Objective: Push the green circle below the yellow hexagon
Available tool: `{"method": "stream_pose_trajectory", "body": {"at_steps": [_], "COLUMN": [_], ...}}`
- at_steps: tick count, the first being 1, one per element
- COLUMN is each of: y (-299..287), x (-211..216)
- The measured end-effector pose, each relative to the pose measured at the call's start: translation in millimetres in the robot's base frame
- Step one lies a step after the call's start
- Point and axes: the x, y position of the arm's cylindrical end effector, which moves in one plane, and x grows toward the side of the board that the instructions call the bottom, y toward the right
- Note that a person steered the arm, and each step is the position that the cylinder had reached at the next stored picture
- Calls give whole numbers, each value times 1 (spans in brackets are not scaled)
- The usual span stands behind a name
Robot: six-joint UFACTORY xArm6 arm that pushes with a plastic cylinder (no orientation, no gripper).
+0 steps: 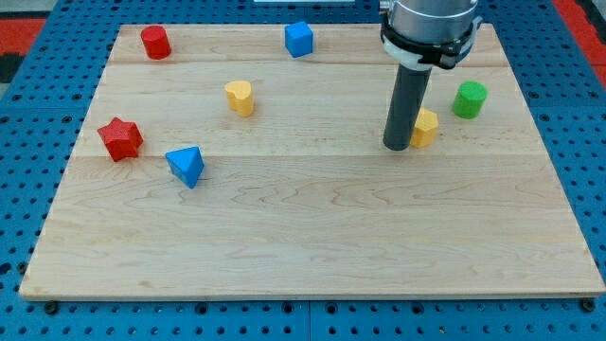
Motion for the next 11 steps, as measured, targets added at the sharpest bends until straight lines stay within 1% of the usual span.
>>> {"method": "stream_pose_trajectory", "body": {"at_steps": [1,2,3,4,5,6,7,8,9,11], "y": [29,22,67,147,197,179,166,131,115,112], "x": [-24,-9,30,9,-35,-61,-73,-96,-92,-29]}}
